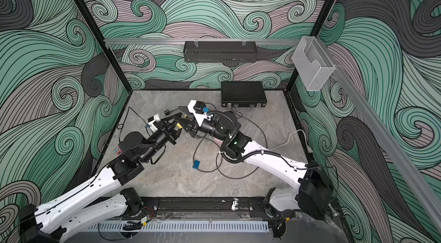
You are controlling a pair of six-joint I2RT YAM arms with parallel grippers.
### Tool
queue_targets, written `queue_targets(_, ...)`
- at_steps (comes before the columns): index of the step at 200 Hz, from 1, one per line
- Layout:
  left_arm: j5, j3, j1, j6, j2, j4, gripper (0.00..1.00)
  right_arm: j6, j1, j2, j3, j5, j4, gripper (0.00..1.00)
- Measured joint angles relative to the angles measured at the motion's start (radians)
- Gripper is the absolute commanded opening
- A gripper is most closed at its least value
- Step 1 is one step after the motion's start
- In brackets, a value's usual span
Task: Charge mp3
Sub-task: Pick up the plug from the center of the board.
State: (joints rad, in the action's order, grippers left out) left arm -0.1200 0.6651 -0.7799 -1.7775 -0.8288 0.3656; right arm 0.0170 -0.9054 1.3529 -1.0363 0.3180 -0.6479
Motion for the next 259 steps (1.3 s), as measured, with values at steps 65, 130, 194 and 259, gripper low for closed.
queue_targets(65,-0.011,0.016,0.008,0.059,-0.005,-0.023,0.22,-0.072,0.023,-0.031,0.017,0.036,0.079,0.72)
queue_targets(130,0.05,0.2,0.084,0.189,0.027,-0.145,0.22,-0.132,0.018,-0.064,-0.016,0.197,0.258,0.8)
queue_targets(194,0.125,0.336,0.126,0.341,-0.002,-0.355,0.23,-0.148,0.016,-0.149,0.012,0.276,0.323,0.77)
queue_targets(259,0.128,0.416,0.16,0.505,0.064,-0.483,0.22,-0.15,0.016,-0.312,0.081,0.232,0.332,0.78)
